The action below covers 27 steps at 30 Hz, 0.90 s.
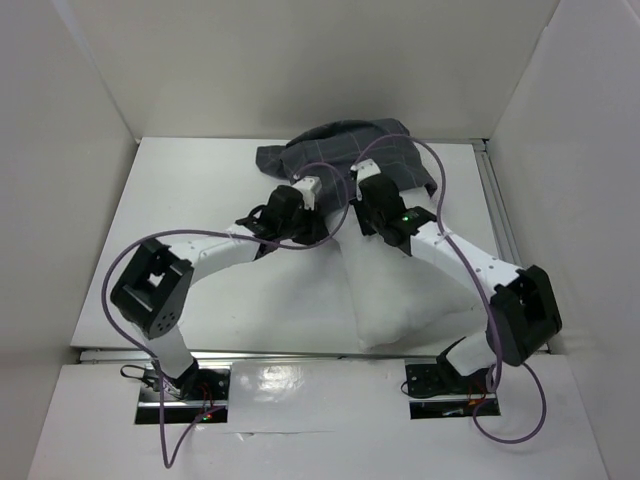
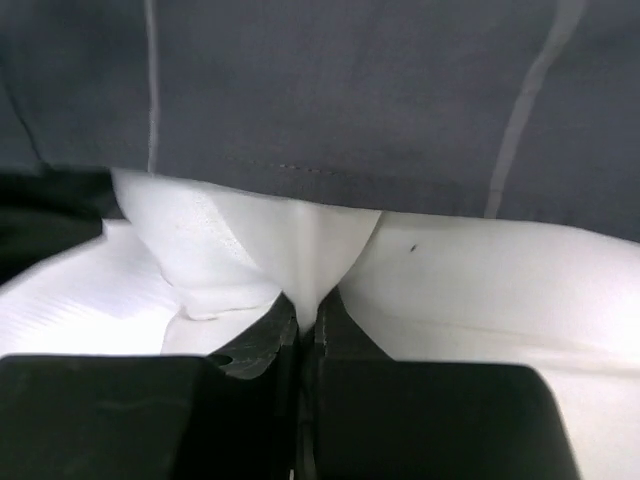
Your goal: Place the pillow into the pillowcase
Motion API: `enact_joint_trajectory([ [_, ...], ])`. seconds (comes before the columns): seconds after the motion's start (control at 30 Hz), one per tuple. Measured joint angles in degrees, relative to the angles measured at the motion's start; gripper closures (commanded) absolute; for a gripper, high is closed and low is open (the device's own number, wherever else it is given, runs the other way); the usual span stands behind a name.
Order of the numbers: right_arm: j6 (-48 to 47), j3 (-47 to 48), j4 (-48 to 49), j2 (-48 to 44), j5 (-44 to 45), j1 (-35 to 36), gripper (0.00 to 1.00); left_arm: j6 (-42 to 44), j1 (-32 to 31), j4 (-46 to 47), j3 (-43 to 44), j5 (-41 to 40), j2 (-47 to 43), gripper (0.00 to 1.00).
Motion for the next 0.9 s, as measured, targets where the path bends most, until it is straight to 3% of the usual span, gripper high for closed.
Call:
enact_joint_trajectory([
  [0.27,-0.33,1.29,11.08,-10.80,-3.54,-0.48,1.00,5.60,-4.55,-5.53,-0.28,-4.48,-14.23,1.00],
  [0.6,3.23,0.09,27.85,-8.28,-7.76,-0.31,1.00,10.71,-17.22,-15.72,2.05,-4.42,-24.52,1.00],
  [0.83,9.05,-11.74,38.32,-4.68,-6.58,5.31,1.00,9.70,-18.05,-21.40,2.14,-5.64,-28.55,1.00],
  [0.9,10.49,-14.40,39.91,-3.96,-5.84,8.57,1.00,8.68,-17.66,-22.34,2.14,-5.42,-29.16,0.86],
])
